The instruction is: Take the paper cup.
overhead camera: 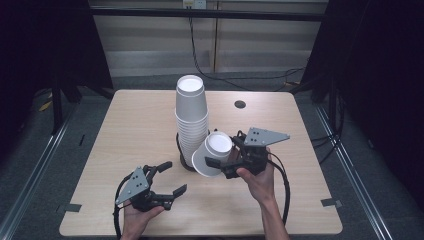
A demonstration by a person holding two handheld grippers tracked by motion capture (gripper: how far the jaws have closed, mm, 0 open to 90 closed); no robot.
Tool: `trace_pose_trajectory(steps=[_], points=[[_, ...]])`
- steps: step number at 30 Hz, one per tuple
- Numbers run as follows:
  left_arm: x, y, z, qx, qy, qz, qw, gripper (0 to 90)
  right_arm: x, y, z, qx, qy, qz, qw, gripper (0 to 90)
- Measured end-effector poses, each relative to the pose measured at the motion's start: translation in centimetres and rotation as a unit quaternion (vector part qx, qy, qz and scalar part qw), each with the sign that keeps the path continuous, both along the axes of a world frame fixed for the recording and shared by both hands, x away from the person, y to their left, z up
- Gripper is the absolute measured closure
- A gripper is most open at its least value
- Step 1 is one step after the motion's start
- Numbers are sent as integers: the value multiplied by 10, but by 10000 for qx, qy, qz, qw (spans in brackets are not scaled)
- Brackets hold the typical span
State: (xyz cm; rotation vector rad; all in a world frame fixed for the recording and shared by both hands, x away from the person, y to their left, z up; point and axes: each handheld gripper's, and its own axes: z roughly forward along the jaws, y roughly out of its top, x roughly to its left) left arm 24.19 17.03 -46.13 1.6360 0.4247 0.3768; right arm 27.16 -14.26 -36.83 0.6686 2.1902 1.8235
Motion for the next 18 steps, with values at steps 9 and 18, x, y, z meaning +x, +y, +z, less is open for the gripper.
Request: trace_pose_trajectory(steps=[9,18], points=[[-1,-5,2,25,6,-191,9998,161,-5,3,-15,112,101,108,9998,210],[-1,-8,0,33,-9,-274,9996,157,-7,8,-30,252,194,180,9993,210]])
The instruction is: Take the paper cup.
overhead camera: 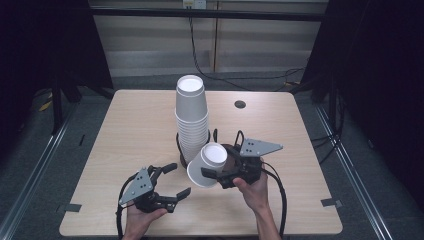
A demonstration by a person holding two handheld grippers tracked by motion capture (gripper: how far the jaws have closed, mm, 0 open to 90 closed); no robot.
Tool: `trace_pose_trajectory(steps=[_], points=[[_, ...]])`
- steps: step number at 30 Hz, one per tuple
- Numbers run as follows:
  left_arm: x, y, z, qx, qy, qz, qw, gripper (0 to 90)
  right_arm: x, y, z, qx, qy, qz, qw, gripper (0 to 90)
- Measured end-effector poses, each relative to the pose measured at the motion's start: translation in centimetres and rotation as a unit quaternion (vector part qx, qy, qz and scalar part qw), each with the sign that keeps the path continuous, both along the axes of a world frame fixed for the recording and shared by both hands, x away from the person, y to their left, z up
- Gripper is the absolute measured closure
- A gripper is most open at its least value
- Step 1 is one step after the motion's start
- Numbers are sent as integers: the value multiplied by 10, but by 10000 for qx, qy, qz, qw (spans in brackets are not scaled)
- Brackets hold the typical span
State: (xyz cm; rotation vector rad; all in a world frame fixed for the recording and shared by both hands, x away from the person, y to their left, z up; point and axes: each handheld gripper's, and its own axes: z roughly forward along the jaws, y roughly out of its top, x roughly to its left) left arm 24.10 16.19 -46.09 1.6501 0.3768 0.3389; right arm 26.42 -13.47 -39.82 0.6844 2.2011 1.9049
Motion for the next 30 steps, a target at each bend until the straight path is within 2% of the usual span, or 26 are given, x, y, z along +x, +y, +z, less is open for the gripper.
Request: trace_pose_trajectory(steps=[2,4,7,8,11,13,17,22,26,30], points=[[0,-1,0,-3,0,-54,10000,157,-1,1,-2,-17,23,59,10000,210],[1,-2,0,-70,46,-217,9997,158,-2,5,-4,-96,34,139,9999,211],[1,-3,0,-104,42,-191,9998,157,-3,7,-6,-100,43,205,9997,211],[1,-3,1,-117,86,-289,9995,157,-3,8,-7,-106,42,213,9997,211],[1,-5,0,-35,77,-371,9993,156,-3,11,-10,-121,63,270,9995,211],[1,-6,0,-59,75,-457,9989,155,-2,11,-14,-101,121,305,9994,211],[2,-11,-3,57,154,-463,9988,155,-2,15,-20,-125,187,374,9990,211],[4,-15,-6,-55,225,-564,9981,152,-2,19,-23,-149,262,404,9987,211],[6,-19,-8,53,250,-554,9981,114,-1,22,-26,-97,281,443,9986,211],[7,-23,-10,34,247,-533,9983,102,-1,26,-29,-71,299,485,9983,211]])
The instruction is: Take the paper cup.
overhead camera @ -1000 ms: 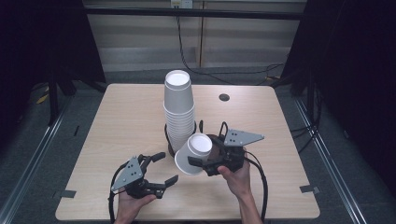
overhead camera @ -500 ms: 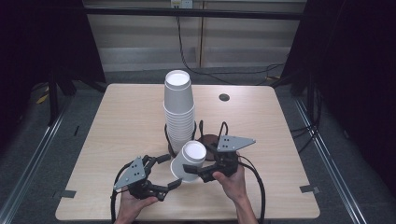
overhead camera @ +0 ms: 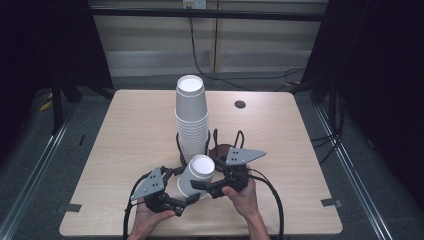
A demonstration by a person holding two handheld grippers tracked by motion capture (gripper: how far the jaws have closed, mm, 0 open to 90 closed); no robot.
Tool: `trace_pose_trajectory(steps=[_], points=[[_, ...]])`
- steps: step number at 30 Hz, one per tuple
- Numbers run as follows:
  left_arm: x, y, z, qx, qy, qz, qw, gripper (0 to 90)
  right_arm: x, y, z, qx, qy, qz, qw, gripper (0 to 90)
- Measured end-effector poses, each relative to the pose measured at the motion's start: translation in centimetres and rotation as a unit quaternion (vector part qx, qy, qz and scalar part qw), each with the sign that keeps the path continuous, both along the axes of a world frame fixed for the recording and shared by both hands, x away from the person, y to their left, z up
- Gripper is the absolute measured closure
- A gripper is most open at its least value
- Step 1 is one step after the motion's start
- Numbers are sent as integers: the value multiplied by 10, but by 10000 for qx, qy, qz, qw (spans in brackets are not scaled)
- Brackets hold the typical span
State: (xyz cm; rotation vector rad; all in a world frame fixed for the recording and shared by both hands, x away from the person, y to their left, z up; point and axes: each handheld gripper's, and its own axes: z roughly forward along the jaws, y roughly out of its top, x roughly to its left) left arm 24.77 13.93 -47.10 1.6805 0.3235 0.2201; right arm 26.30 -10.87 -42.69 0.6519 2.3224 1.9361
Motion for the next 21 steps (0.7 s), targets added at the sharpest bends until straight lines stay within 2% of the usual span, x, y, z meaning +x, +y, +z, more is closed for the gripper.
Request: trace_pose_trajectory(steps=[7,9,12,16,19,21], points=[[1,-4,-2,-5,12,-91,10000,98,0,4,-3,2,64,64,10000,211],[2,-5,-2,-46,19,-79,10000,100,0,5,-4,70,65,82,9999,212],[2,-7,-3,13,58,-109,9999,107,0,4,-8,109,84,83,9999,212],[2,-8,-5,-138,85,-81,9998,120,-1,5,-9,148,94,66,9998,212],[2,-9,-6,-184,115,-83,9997,126,0,4,-9,173,99,65,9998,212],[3,-9,-4,-140,116,-100,9998,138,-1,3,-8,172,59,35,9998,211]])
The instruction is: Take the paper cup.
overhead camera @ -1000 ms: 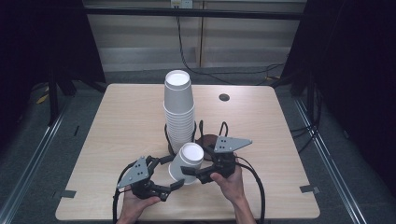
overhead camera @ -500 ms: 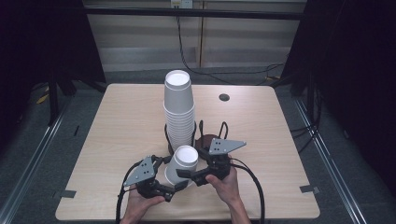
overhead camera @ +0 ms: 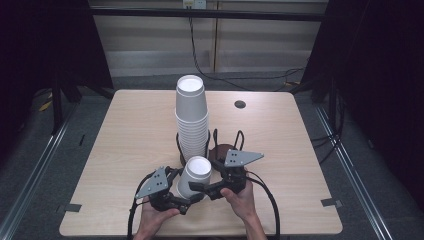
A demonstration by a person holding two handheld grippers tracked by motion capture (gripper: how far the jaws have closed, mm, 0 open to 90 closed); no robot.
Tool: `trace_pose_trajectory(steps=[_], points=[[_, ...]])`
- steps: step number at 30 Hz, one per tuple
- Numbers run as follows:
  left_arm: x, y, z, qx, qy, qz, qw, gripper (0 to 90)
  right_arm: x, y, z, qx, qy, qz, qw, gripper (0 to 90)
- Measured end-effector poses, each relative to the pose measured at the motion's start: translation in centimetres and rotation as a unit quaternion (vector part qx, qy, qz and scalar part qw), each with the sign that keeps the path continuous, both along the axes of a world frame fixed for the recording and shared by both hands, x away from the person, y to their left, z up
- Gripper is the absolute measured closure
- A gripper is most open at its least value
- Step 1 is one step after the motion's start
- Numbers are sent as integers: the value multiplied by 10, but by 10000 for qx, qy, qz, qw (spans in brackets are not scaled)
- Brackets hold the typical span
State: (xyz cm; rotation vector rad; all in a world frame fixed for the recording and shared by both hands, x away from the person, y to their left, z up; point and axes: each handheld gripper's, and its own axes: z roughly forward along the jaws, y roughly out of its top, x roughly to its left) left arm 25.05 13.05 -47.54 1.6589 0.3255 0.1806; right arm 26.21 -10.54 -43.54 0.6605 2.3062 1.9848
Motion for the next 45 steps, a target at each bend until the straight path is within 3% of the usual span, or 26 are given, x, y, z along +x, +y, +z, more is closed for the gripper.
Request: trace_pose_trajectory(steps=[11,15,27,34,37,45], points=[[-1,1,3,184,-27,0,9998,160,1,2,-1,24,16,43,10000,176],[-2,-1,4,281,-26,-122,9995,162,1,2,-1,26,21,68,10000,147],[0,8,6,586,23,-19,9983,162,-1,-4,3,-1,-21,32,10000,133],[1,17,7,754,-35,7,9971,161,-5,-13,-4,180,-9,-80,9998,131],[1,17,7,792,-16,-38,9968,161,-6,-14,-4,170,-4,-75,9998,132],[7,25,7,977,95,3,9952,160,-7,-21,-3,-152,6,-89,9998,132]])
